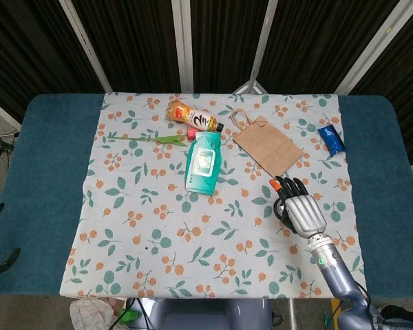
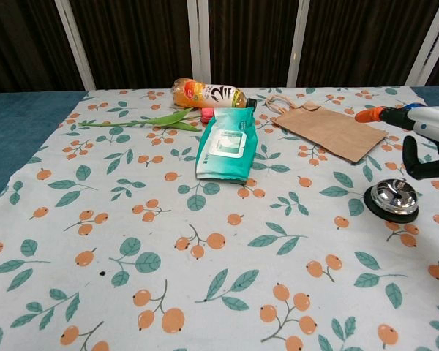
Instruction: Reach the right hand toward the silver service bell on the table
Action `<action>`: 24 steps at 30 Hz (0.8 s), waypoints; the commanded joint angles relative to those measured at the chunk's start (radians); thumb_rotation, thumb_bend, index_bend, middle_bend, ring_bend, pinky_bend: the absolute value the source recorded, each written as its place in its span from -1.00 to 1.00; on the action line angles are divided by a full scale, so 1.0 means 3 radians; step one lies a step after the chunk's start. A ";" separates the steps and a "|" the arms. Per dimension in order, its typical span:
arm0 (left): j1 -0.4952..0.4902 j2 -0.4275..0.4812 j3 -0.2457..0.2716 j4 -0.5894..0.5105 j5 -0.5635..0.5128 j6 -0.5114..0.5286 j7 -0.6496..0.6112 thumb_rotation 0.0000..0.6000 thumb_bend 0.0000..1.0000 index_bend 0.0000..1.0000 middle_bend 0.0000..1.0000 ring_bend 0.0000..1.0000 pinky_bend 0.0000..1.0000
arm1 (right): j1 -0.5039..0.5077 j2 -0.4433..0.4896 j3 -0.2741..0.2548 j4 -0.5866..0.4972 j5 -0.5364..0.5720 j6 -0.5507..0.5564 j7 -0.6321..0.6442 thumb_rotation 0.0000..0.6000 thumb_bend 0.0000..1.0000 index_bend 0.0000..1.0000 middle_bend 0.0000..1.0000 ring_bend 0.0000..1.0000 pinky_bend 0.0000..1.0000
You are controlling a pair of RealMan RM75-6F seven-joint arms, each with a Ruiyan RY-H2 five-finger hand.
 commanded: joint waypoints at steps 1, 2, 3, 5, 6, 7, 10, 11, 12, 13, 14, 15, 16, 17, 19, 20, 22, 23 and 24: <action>-0.0002 -0.0006 -0.0004 -0.0007 -0.0010 -0.0005 0.0020 1.00 -0.33 -0.85 -1.00 -1.00 -0.80 | 0.0085 -0.0138 0.0021 0.0187 0.0062 -0.0075 0.0067 1.00 1.00 -0.94 -1.00 -1.00 -1.00; -0.0003 -0.0009 -0.0006 -0.0009 -0.0013 -0.0005 0.0031 1.00 -0.33 -0.85 -1.00 -1.00 -0.80 | 0.0101 -0.0175 0.0021 0.0248 0.0073 -0.0087 0.0084 1.00 1.00 -0.94 -1.00 -1.00 -1.00; -0.0002 -0.0013 -0.0008 -0.0012 -0.0016 -0.0003 0.0042 1.00 -0.33 -0.85 -1.00 -1.00 -0.80 | 0.0113 -0.0210 0.0019 0.0304 0.0080 -0.0095 0.0105 1.00 1.00 -0.94 -1.00 -1.00 -1.00; -0.0002 -0.0020 -0.0011 -0.0014 -0.0023 -0.0002 0.0062 1.00 -0.33 -0.85 -1.00 -1.00 -0.80 | 0.0129 -0.0281 0.0012 0.0412 0.0090 -0.0102 0.0164 1.00 1.00 -0.94 -1.00 -1.00 -1.00; -0.0003 -0.0024 -0.0012 -0.0016 -0.0027 -0.0005 0.0071 1.00 -0.33 -0.85 -1.00 -1.00 -0.80 | 0.0135 -0.0316 0.0005 0.0463 0.0085 -0.0101 0.0193 1.00 1.00 -0.94 -1.00 -1.00 -1.00; -0.0003 -0.0027 -0.0013 -0.0018 -0.0033 -0.0009 0.0081 1.00 -0.33 -0.85 -1.00 -1.00 -0.80 | 0.0141 -0.0351 -0.0005 0.0518 0.0078 -0.0100 0.0217 1.00 1.00 -0.94 -1.00 -1.00 -1.00; -0.0006 -0.0036 -0.0011 -0.0025 -0.0039 -0.0019 0.0114 1.00 -0.33 -0.85 -1.00 -1.00 -0.80 | 0.0161 -0.0455 -0.0046 0.0687 0.0063 -0.0115 0.0261 1.00 1.00 -0.94 -1.00 -1.00 -1.00; -0.0007 -0.0040 -0.0009 -0.0027 -0.0038 -0.0021 0.0124 1.00 -0.33 -0.85 -1.00 -1.00 -0.80 | 0.0169 -0.0488 -0.0061 0.0737 0.0064 -0.0132 0.0283 1.00 1.00 -0.94 -1.00 -1.00 -1.00; -0.0007 -0.0043 -0.0008 -0.0029 -0.0037 -0.0023 0.0134 1.00 -0.33 -0.85 -1.00 -1.00 -0.80 | 0.0177 -0.0518 -0.0072 0.0784 0.0064 -0.0148 0.0308 1.00 1.00 -0.94 -1.00 -1.00 -1.00; -0.0008 -0.0046 -0.0006 -0.0031 -0.0034 -0.0024 0.0145 1.00 -0.33 -0.85 -1.00 -1.00 -0.80 | 0.0185 -0.0546 -0.0083 0.0830 0.0066 -0.0165 0.0334 1.00 1.00 -0.94 -1.00 -1.00 -1.00; -0.0008 -0.0049 -0.0005 -0.0033 -0.0033 -0.0025 0.0154 1.00 -0.33 -0.85 -1.00 -1.00 -0.80 | 0.0192 -0.0572 -0.0095 0.0877 0.0067 -0.0182 0.0357 1.00 1.00 -0.94 -1.00 -1.00 -1.00; -0.0009 -0.0052 -0.0004 -0.0033 -0.0032 -0.0026 0.0162 1.00 -0.33 -0.85 -1.00 -1.00 -0.80 | 0.0198 -0.0596 -0.0103 0.0922 0.0067 -0.0193 0.0377 1.00 1.00 -0.94 -1.00 -1.00 -1.00; -0.0010 -0.0055 -0.0004 -0.0034 -0.0033 -0.0027 0.0169 1.00 -0.33 -0.85 -1.00 -1.00 -0.80 | 0.0203 -0.0617 -0.0110 0.0965 0.0068 -0.0202 0.0396 1.00 1.00 -0.94 -1.00 -1.00 -1.00; -0.0011 -0.0059 -0.0005 -0.0035 -0.0036 -0.0031 0.0178 1.00 -0.33 -0.85 -1.00 -1.00 -0.80 | 0.0207 -0.0636 -0.0114 0.1005 0.0072 -0.0211 0.0416 1.00 1.00 -0.94 -1.00 -1.00 -1.00; -0.0016 -0.0064 -0.0008 -0.0038 -0.0048 -0.0042 0.0195 1.00 -0.33 -0.85 -1.00 -1.00 -0.80 | 0.0215 -0.0666 -0.0120 0.1065 0.0073 -0.0220 0.0459 1.00 1.00 -0.94 -1.00 -1.00 -1.00; -0.0020 -0.0067 -0.0010 -0.0038 -0.0054 -0.0051 0.0203 1.00 -0.33 -0.85 -1.00 -1.00 -0.80 | 0.0218 -0.0679 -0.0125 0.1088 0.0072 -0.0225 0.0482 1.00 1.00 -0.94 -1.00 -1.00 -1.00; -0.0033 -0.0070 -0.0010 -0.0041 -0.0059 -0.0076 0.0213 1.00 -0.33 -0.85 -1.00 -1.00 -0.80 | 0.0223 -0.0706 -0.0137 0.1128 0.0066 -0.0237 0.0536 1.00 1.00 -0.94 -1.00 -1.00 -1.00; -0.0041 -0.0069 -0.0005 -0.0044 -0.0063 -0.0099 0.0208 1.00 -0.33 -0.85 -1.00 -1.00 -0.80 | 0.0227 -0.0720 -0.0147 0.1148 0.0063 -0.0251 0.0561 1.00 1.00 -0.94 -1.00 -1.00 -1.00; -0.0050 -0.0065 0.0000 -0.0050 -0.0072 -0.0127 0.0201 1.00 -0.33 -0.85 -1.00 -1.00 -0.80 | 0.0234 -0.0739 -0.0160 0.1180 0.0056 -0.0264 0.0584 1.00 1.00 -0.94 -1.00 -1.00 -1.00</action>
